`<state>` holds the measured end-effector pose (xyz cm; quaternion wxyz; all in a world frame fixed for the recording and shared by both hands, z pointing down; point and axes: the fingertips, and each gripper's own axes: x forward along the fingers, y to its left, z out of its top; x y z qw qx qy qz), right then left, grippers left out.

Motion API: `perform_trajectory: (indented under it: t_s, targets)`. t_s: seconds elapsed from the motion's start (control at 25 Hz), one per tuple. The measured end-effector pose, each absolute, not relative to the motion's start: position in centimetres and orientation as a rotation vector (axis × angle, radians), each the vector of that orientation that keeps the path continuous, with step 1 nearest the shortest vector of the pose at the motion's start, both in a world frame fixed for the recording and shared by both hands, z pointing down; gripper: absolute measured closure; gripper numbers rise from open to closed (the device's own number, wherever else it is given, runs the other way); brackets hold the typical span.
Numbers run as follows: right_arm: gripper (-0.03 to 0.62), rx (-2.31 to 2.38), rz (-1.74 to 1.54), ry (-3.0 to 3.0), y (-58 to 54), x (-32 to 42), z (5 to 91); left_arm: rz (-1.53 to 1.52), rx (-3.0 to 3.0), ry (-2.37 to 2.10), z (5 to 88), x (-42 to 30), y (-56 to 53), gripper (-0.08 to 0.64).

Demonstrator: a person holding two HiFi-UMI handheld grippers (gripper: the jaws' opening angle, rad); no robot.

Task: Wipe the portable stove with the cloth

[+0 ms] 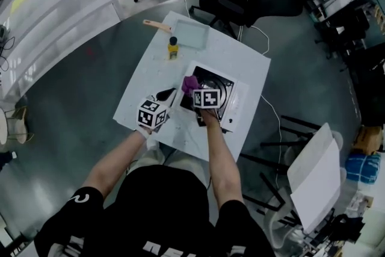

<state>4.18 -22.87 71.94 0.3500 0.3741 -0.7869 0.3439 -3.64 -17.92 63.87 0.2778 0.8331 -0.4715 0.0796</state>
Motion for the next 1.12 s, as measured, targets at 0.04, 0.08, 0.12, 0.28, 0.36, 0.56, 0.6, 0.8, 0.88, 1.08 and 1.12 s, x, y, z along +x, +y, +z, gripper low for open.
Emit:
perform_trajectory:
  t_s: [0.04, 0.08, 0.12, 0.28, 0.36, 0.56, 0.6, 0.8, 0.88, 1.08, 1.12]
  targets:
    - [0.486, 0.976, 0.891, -2.045, -22.7, 4.1, 71.7, 0.215, 2.242, -1.265, 63.7, -3.8, -17.8, 0.561]
    - [0.486, 0.988, 0.89, -2.053, -22.7, 4.1, 71.5, 0.216, 2.248, -1.265, 63.6, -3.9, -17.6, 0.561]
    - [0.486, 1.006, 0.886, -2.063, -22.7, 4.1, 71.2, 0.217, 2.254, -1.266, 63.4, -4.1, -17.5, 0.561]
    - [0.486, 1.099, 0.872, -2.107, -23.1, 4.6, 69.2, 0.212, 2.282, -1.266, 62.4, -4.2, -17.1, 0.56]
    - [0.486, 1.136, 0.854, -2.131, -23.1, 4.8, 67.9, 0.206, 2.298, -1.263, 61.8, -4.3, -17.1, 0.561]
    - [0.486, 1.24, 0.792, -2.176, -22.3, 6.0, 64.2, 0.163, 2.336, -1.251, 59.5, -4.6, -16.8, 0.56]
    - [0.486, 1.264, 0.78, -2.183, -22.0, 6.4, 63.5, 0.152, 2.344, -1.249, 58.9, -4.6, -16.6, 0.561]
    - [0.486, 1.391, 0.745, -2.206, -19.3, 9.2, 60.6, 0.128, 2.393, -1.22, 57.2, -3.8, -15.4, 0.561]
    - [0.486, 1.444, 0.739, -2.205, -17.9, 10.5, 59.9, 0.132, 2.41, -1.198, 56.9, -3.3, -14.8, 0.561]
    - [0.486, 1.554, 0.733, -2.186, -14.5, 13.5, 59.1, 0.142, 2.442, -1.146, 56.6, -2.1, -13.0, 0.561]
    - [0.486, 1.576, 0.733, -2.179, -13.8, 14.1, 59.1, 0.144, 2.448, -1.137, 56.5, -1.9, -12.6, 0.561]
